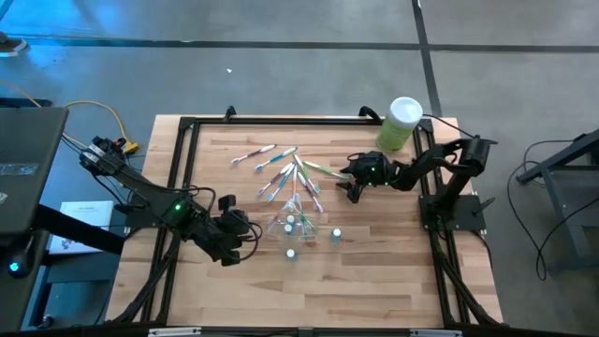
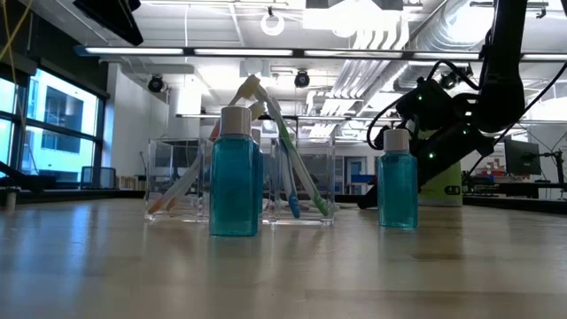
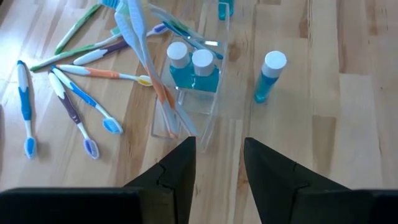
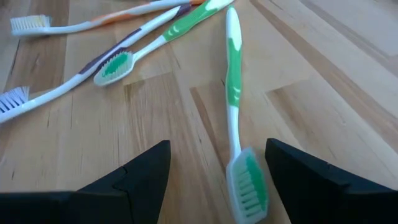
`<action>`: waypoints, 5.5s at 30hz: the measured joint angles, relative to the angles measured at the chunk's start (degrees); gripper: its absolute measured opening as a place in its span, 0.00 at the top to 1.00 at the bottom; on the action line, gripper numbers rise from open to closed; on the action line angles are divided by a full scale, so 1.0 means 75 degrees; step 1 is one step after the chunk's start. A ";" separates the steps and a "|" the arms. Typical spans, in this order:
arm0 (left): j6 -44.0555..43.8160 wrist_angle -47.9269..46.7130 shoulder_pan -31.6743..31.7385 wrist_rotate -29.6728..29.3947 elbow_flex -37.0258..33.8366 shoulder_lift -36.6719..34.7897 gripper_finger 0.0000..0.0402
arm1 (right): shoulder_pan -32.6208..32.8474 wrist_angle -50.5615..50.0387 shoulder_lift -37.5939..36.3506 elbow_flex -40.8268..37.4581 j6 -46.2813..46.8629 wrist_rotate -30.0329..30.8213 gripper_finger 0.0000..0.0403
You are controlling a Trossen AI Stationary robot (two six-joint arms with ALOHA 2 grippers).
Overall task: Pick & Place toothbrushing station
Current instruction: Put the green toothbrush into the transparent organizer
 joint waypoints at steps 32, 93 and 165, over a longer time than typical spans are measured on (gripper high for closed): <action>-0.0222 0.0012 0.0000 -0.0480 0.0000 0.0000 0.68 | 0.0018 -0.0485 -0.0480 -0.0027 0.0296 0.0309 0.96; 1.4534 1.1640 0.0535 -0.4590 0.0009 0.3587 0.68 | 0.5417 -0.2166 -0.5493 0.0659 0.1615 0.3582 0.97; 1.5396 1.0822 0.1697 -0.4153 0.0009 0.3582 0.68 | 0.6053 -0.1742 -0.4820 0.0901 0.1862 0.4002 0.97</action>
